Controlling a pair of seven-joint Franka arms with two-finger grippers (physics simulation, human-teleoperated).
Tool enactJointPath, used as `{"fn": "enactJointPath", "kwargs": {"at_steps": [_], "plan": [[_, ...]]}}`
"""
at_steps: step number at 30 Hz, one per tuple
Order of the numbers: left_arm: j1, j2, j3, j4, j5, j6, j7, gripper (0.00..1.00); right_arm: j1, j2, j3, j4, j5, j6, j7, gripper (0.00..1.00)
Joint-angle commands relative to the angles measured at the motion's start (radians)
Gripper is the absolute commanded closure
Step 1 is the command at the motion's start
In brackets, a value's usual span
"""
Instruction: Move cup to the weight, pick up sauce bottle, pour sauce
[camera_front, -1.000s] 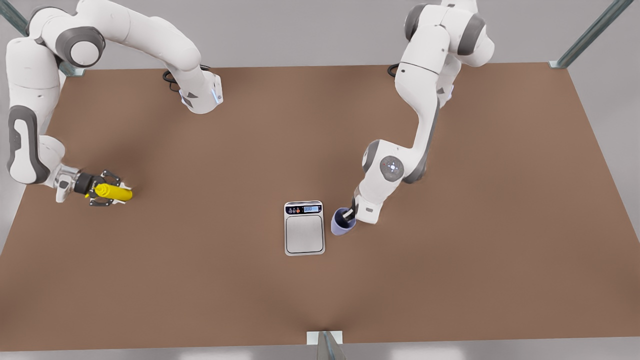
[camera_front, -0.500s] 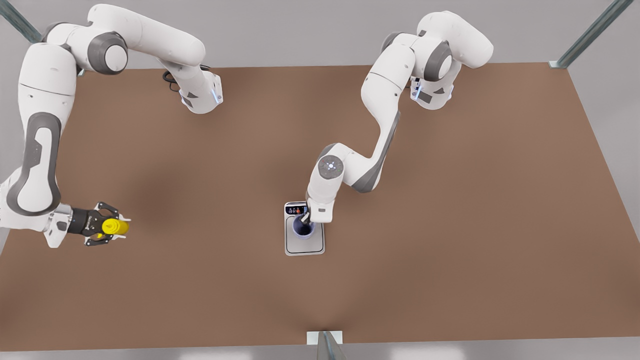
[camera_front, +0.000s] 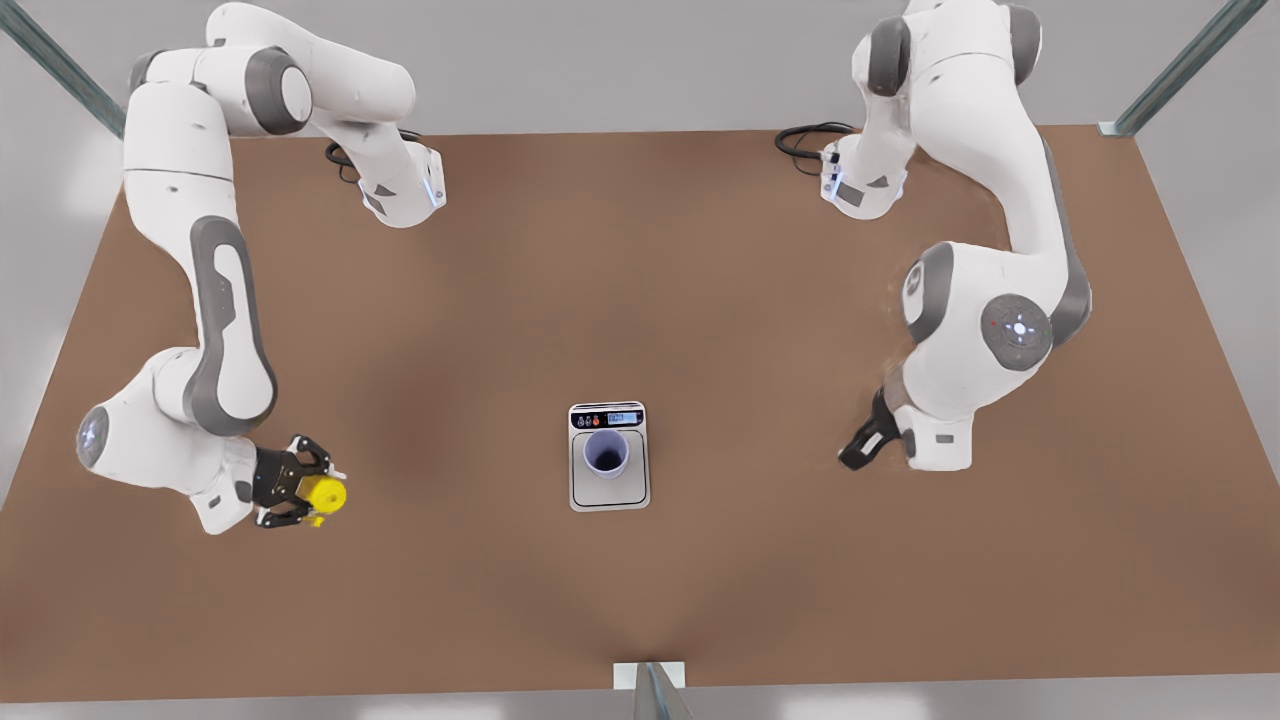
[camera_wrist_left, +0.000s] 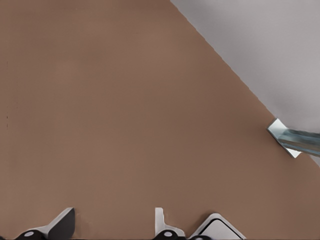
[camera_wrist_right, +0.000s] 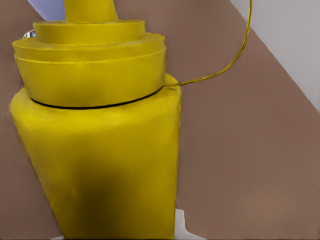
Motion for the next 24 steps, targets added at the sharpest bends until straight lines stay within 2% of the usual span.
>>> {"fn": "enactJointPath", "kwargs": {"at_steps": [1, 2, 4, 5, 6, 7, 10, 13, 24], "plan": [[-0.002, -0.011, 0.027, -0.026, -0.019, 0.003, 0.063, 0.00, 0.011, -0.010, 0.000, -0.013, -0.013, 0.015, 0.024, 0.51], [0.123, -0.102, 0.011, -0.112, -0.013, -0.006, 0.234, 0.00, 0.062, -0.047, 0.000, -0.060, -0.071, 0.076, 0.105, 0.51], [0.424, -0.201, -0.346, -0.115, 0.172, -0.052, 0.301, 0.00, 0.166, -0.086, 0.000, -0.111, -0.204, 0.151, 0.261, 0.51], [0.553, -0.249, -0.529, -0.118, 0.200, -0.042, 0.307, 0.00, 0.218, -0.103, 0.000, -0.125, -0.290, 0.156, 0.378, 0.51], [0.555, -0.283, -0.542, -0.120, 0.215, -0.039, 0.359, 0.00, 0.274, -0.104, -0.002, -0.126, -0.336, 0.168, 0.459, 0.51], [0.553, -0.339, -0.542, -0.187, 0.215, -0.043, 0.487, 0.00, 0.329, -0.104, -0.002, -0.126, -0.396, 0.171, 0.547, 0.51], [0.524, -0.315, -0.550, -0.187, 0.266, -0.095, 0.505, 0.00, 0.467, -0.096, -0.004, -0.143, -0.559, 0.170, 0.731, 0.51], [0.524, -0.323, -0.547, -0.181, 0.266, -0.099, 0.504, 0.00, 0.581, -0.058, -0.005, -0.136, -0.723, 0.144, 0.739, 0.51], [0.524, -0.316, -0.545, -0.180, 0.266, -0.095, 0.505, 0.00, 0.708, 0.071, -0.002, 0.050, -1.298, -0.125, 0.737, 0.51]]}}
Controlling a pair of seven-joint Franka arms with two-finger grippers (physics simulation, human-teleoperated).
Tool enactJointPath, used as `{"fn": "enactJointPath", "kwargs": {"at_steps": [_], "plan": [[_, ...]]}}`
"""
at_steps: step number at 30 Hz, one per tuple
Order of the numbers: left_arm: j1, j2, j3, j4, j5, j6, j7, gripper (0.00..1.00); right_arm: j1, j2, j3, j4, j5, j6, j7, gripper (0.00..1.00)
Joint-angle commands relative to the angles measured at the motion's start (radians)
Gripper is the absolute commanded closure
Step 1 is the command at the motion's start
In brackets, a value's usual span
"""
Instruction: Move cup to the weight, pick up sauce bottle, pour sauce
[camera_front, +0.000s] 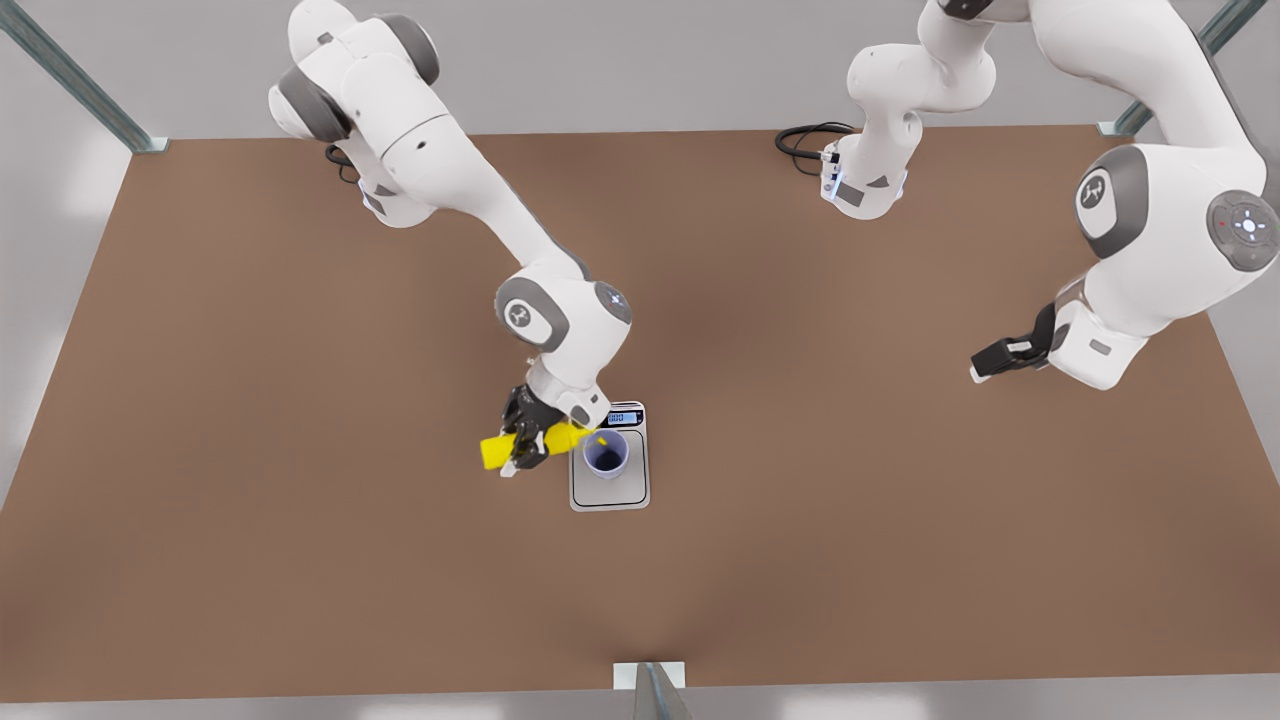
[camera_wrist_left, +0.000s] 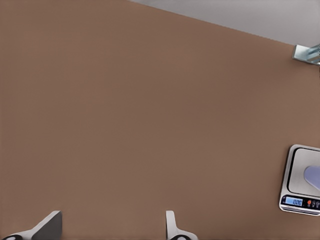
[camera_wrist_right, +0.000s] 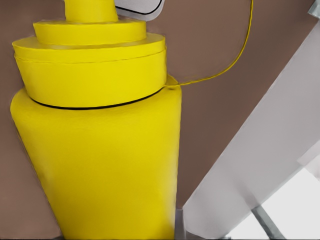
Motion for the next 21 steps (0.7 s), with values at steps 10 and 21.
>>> {"fn": "enactJointPath", "kwargs": {"at_steps": [10, 21], "plan": [[0.001, 0.000, 0.002, 0.002, 0.003, 0.001, -0.002, 0.00, 0.028, 0.071, 0.004, 0.104, -0.065, -0.185, 0.228, 0.51], [0.001, 0.038, 0.000, 0.074, 0.003, -0.008, 0.000, 0.00, 0.065, 0.101, 0.005, 0.126, -0.057, -0.175, 0.287, 0.51]]}}
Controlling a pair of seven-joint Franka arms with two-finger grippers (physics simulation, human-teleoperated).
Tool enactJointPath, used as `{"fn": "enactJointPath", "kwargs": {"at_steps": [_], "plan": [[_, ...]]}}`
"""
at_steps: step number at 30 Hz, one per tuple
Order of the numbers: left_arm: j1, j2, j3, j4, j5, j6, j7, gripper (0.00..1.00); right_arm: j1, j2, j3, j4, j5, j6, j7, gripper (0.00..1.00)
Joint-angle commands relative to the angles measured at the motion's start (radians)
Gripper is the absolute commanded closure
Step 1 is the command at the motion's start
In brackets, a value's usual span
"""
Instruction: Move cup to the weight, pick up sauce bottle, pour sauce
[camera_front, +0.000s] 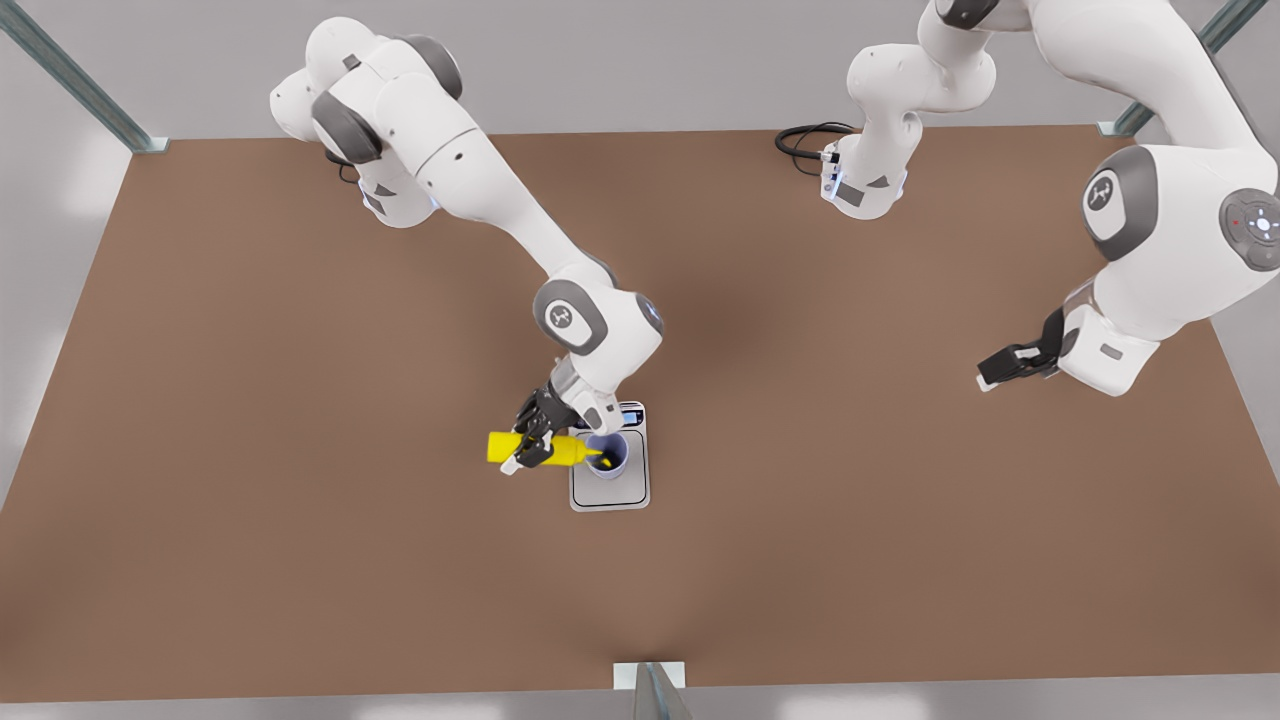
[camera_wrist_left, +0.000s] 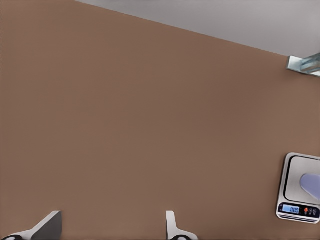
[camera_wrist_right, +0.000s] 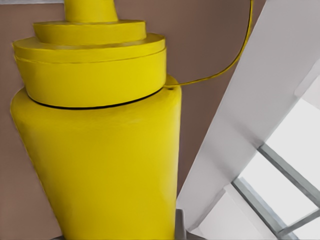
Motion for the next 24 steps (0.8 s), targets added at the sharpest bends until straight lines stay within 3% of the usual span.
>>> {"fn": "enactJointPath", "kwargs": {"at_steps": [1, 24], "plan": [[-0.001, 0.001, 0.000, 0.000, 0.000, 0.000, 0.000, 0.00, 0.002, 0.005, 0.000, 0.000, -0.002, 0.000, 0.001, 0.51], [-0.027, 0.005, -0.005, -0.002, 0.002, 0.003, -0.037, 0.00, 0.021, 0.022, 0.000, -0.009, -0.082, -0.011, 0.004, 0.50]]}}
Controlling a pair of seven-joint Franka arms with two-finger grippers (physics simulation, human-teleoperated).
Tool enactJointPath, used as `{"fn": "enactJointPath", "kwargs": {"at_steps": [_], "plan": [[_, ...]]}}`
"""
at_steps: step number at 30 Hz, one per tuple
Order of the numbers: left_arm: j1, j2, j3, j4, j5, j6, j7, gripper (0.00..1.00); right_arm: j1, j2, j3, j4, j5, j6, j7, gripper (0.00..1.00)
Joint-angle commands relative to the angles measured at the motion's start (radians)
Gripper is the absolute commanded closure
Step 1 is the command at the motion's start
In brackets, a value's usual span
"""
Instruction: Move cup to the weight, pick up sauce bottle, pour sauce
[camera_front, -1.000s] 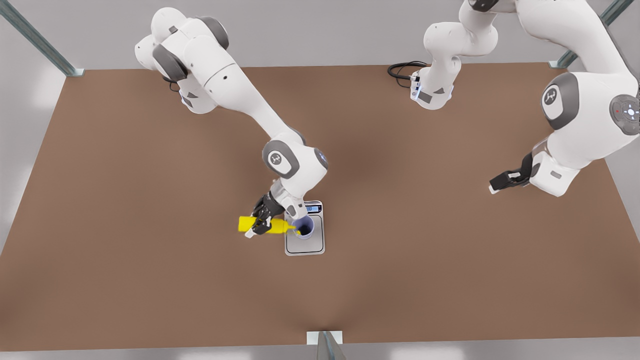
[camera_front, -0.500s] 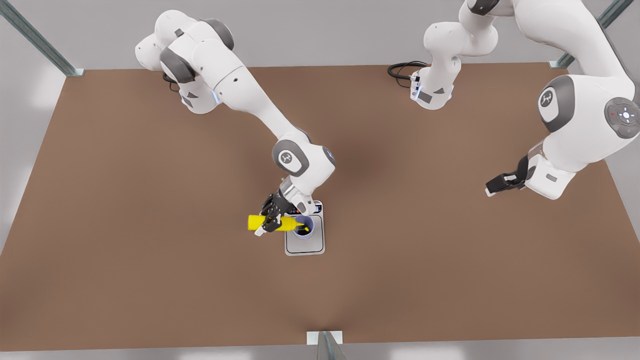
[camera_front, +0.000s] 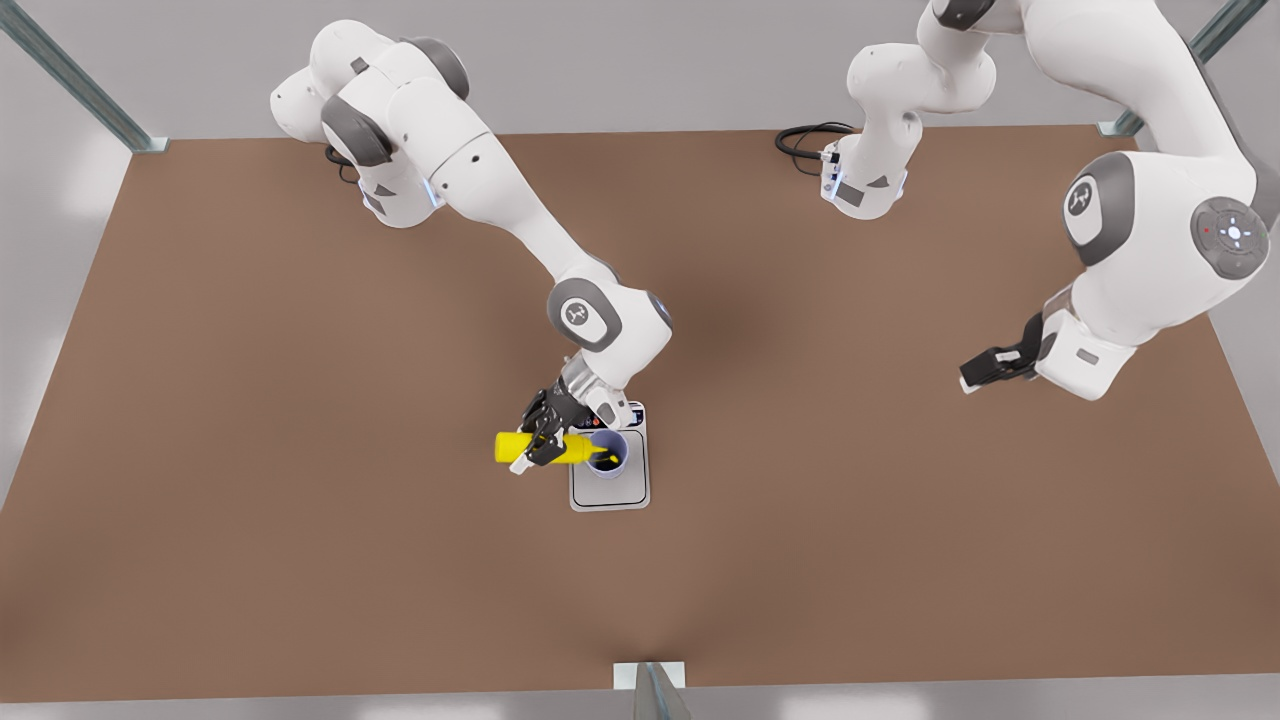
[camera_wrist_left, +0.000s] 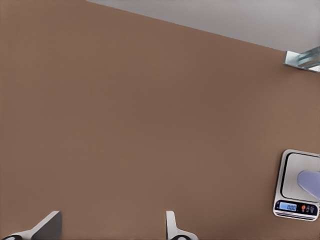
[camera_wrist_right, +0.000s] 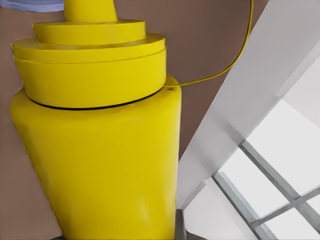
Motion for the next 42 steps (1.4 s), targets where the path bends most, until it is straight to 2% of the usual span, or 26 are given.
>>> {"fn": "enactJointPath", "kwargs": {"at_steps": [1, 3, 7, 11, 12, 16, 19, 20, 24, 25, 27, 33, 37, 42], "plan": [[0.001, 0.000, -0.002, 0.000, -0.001, 0.000, -0.004, 0.00, 0.000, 0.000, 0.000, 0.001, -0.001, 0.000, 0.001, 0.50], [-0.013, -0.001, -0.002, 0.000, 0.000, 0.000, -0.020, 0.00, -0.002, -0.006, 0.000, 0.005, 0.014, -0.002, 0.006, 0.50], [-0.015, -0.004, -0.002, 0.003, 0.000, -0.002, -0.030, 0.00, -0.032, -0.014, -0.008, 0.022, 0.180, 0.006, 0.007, 0.49], [-0.033, -0.006, 0.000, 0.002, 0.003, -0.003, -0.048, 0.00, -0.158, -0.051, 0.001, 0.014, 0.274, 0.054, -0.026, 0.50], [-0.033, -0.006, 0.002, 0.002, 0.003, -0.003, -0.051, 0.00, -0.201, -0.051, 0.018, 0.017, 0.350, 0.064, -0.055, 0.49], [-0.031, -0.010, 0.006, 0.002, 0.003, -0.019, -0.062, 0.00, -0.319, -0.061, 0.009, 0.016, 0.606, 0.185, -0.338, 0.49], [-0.031, -0.010, 0.008, 0.003, 0.005, -0.016, -0.060, 0.00, -0.337, -0.061, -0.114, 0.010, 0.817, 0.270, -0.614, 0.50], [-0.031, -0.010, 0.014, 0.002, 0.005, -0.014, -0.057, 0.00, -0.362, -0.060, -0.126, 0.010, 0.866, 0.281, -0.704, 0.49], [-0.031, 0.010, 0.012, 0.025, 0.003, -0.006, -0.074, 0.00, -0.503, -0.051, -0.126, -0.003, 1.152, 0.325, -1.072, 0.50], [-0.031, 0.010, 0.012, 0.026, 0.003, -0.006, -0.074, 0.00, -0.521, -0.049, -0.126, -0.003, 1.198, 0.325, -1.112, 0.50], [-0.033, 0.010, 0.009, 0.025, 0.033, -0.008, -0.054, 0.00, -0.583, -0.031, -0.126, -0.036, 1.427, 0.324, -1.250, 0.50], [-0.034, 0.010, 0.003, 0.018, 0.033, -0.016, -0.048, 0.00, -0.644, 0.023, -0.117, -0.035, 1.694, 0.247, -1.332, 0.50], [-0.034, 0.010, 0.003, 0.020, 0.033, -0.008, -0.047, 0.00, -0.701, 0.077, -0.117, -0.027, 1.929, 0.133, -1.602, 0.50], [-0.034, 0.013, 0.005, 0.023, 0.028, -0.006, -0.033, 0.00, -0.750, 0.116, -0.117, -0.030, 2.059, 0.011, -1.862, 0.50]]}}
